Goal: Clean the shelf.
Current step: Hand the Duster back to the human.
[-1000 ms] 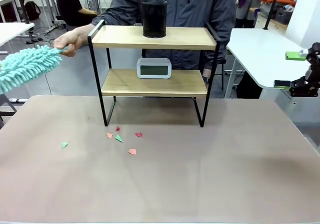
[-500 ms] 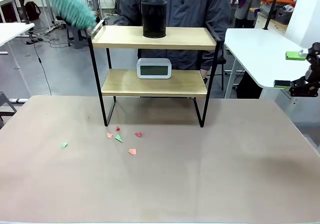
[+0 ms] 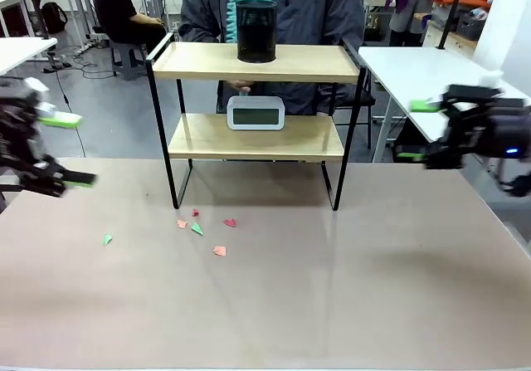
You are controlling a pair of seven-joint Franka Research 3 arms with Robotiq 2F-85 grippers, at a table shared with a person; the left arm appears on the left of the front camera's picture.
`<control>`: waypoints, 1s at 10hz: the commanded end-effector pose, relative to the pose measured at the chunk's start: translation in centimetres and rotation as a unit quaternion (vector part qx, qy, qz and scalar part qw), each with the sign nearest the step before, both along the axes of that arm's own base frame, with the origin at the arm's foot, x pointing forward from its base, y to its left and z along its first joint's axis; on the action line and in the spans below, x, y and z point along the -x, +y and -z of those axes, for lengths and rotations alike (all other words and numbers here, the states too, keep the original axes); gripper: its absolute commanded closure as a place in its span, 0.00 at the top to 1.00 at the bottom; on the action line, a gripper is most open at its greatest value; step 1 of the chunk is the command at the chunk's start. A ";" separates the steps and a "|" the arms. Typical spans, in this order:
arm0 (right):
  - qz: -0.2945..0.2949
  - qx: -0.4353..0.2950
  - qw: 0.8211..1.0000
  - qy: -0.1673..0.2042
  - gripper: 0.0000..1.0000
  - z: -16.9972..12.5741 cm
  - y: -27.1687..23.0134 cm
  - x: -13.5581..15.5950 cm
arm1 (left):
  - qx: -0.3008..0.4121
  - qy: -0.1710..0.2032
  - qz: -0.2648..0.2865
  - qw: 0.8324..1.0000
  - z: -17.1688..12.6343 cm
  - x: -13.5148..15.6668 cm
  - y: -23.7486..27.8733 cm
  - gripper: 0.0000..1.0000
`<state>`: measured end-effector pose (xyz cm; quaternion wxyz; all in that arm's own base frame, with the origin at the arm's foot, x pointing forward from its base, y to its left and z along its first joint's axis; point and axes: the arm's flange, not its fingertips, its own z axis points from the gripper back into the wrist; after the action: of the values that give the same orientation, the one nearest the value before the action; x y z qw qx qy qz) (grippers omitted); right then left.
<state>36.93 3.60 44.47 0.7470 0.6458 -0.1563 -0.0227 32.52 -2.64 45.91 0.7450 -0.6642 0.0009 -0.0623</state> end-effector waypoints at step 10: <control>0.000 0.000 1.000 0.000 1.00 0.0 0.0 0.0 | 0.000 0.000 0.000 1.000 0.0 0.0 0.0 1.00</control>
<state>37.13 3.51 44.42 0.7455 0.6457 -0.1633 -0.0258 32.83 -2.57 45.86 0.7451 -0.6639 -0.0046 -0.0634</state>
